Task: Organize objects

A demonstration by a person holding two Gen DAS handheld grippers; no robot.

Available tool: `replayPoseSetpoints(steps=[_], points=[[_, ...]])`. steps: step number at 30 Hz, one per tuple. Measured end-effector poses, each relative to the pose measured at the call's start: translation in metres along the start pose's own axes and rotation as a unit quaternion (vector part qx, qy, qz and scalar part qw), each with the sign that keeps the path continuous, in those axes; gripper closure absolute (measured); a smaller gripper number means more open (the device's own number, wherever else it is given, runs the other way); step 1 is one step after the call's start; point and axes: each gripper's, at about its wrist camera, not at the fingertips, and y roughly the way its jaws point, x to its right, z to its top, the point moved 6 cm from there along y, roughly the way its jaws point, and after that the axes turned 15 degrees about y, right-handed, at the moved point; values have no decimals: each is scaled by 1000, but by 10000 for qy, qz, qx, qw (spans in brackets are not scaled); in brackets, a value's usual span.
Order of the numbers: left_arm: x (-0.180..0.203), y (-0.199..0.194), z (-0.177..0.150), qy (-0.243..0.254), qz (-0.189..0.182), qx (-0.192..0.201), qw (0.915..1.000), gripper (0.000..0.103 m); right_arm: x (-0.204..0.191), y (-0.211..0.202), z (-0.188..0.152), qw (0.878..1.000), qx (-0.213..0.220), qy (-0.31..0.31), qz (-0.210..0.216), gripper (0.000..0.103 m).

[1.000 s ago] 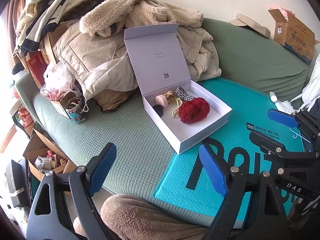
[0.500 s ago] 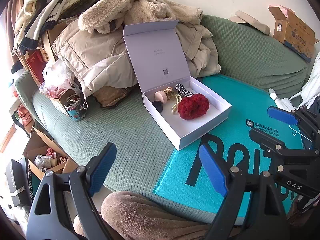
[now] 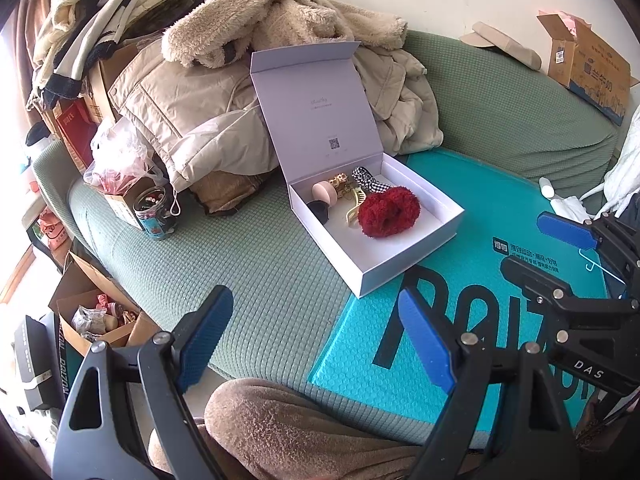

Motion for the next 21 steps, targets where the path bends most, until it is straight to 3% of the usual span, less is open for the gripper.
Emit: replayPoseSetpoints(steps=[21], points=[[6,-11,-1,-45,45,30,10000,19,1,-9,-4,10000,9,-3,79,42]])
